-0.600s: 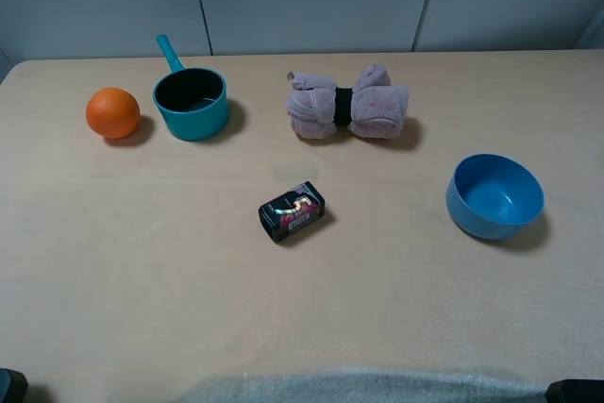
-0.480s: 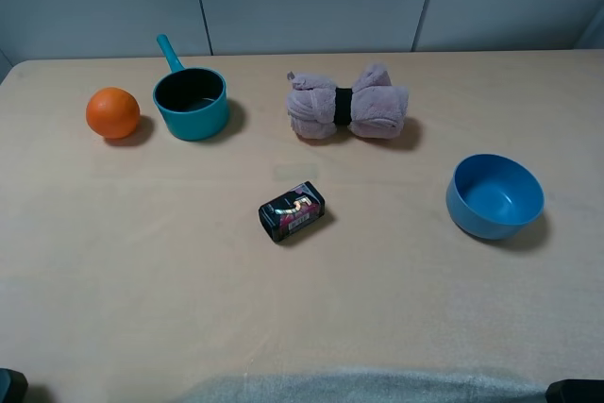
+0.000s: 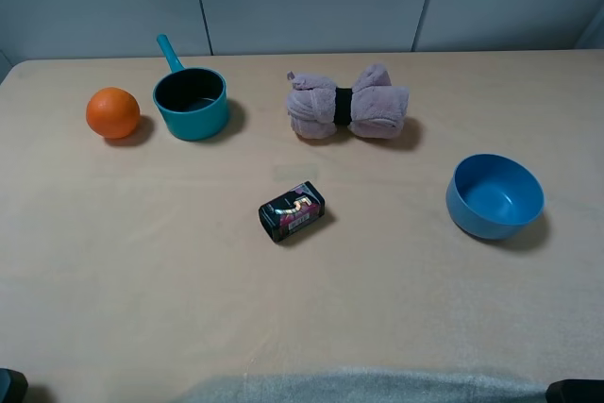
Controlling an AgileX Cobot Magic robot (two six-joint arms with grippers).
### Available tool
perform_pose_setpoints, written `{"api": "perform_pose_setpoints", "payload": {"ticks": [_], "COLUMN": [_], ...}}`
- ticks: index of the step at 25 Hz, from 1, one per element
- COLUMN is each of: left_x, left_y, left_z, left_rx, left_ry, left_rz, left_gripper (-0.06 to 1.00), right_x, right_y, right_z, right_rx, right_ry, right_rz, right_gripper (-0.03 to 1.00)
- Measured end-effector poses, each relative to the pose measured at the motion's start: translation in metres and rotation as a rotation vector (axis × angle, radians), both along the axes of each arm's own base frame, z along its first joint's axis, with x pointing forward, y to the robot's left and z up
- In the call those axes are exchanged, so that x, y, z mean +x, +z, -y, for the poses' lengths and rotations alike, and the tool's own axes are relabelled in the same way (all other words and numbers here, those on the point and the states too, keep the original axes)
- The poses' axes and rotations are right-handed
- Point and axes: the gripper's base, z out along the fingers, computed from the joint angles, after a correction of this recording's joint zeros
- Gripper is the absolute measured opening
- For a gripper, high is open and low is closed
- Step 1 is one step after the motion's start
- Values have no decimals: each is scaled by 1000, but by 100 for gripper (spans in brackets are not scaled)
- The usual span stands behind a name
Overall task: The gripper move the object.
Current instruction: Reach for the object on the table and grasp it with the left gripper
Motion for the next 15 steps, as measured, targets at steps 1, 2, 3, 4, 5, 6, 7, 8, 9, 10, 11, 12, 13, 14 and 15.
{"api": "perform_pose_setpoints", "payload": {"ticks": [1, 2, 3, 4, 5, 6, 7, 8, 9, 10, 11, 12, 13, 14, 15], "left_x": [0, 0, 0, 0, 0, 0, 0, 0, 0, 0, 0, 0, 0, 0, 0], "left_y": [0, 0, 0, 0, 0, 0, 0, 0, 0, 0, 0, 0, 0, 0, 0], "left_z": [0, 0, 0, 0, 0, 0, 0, 0, 0, 0, 0, 0, 0, 0, 0], "left_rx": [0, 0, 0, 0, 0, 0, 0, 0, 0, 0, 0, 0, 0, 0, 0], "left_ry": [0, 0, 0, 0, 0, 0, 0, 0, 0, 0, 0, 0, 0, 0, 0], "left_rz": [0, 0, 0, 0, 0, 0, 0, 0, 0, 0, 0, 0, 0, 0, 0], "left_gripper": [99, 99, 99, 99, 99, 99, 99, 99, 99, 99, 99, 99, 99, 99, 99], "right_x": [0, 0, 0, 0, 0, 0, 0, 0, 0, 0, 0, 0, 0, 0, 0], "right_y": [0, 0, 0, 0, 0, 0, 0, 0, 0, 0, 0, 0, 0, 0, 0], "right_z": [0, 0, 0, 0, 0, 0, 0, 0, 0, 0, 0, 0, 0, 0, 0], "right_rx": [0, 0, 0, 0, 0, 0, 0, 0, 0, 0, 0, 0, 0, 0, 0], "right_ry": [0, 0, 0, 0, 0, 0, 0, 0, 0, 0, 0, 0, 0, 0, 0], "right_rz": [0, 0, 0, 0, 0, 0, 0, 0, 0, 0, 0, 0, 0, 0, 0], "right_gripper": [65, 65, 65, 65, 65, 65, 65, 65, 65, 65, 65, 65, 65, 65, 65]}}
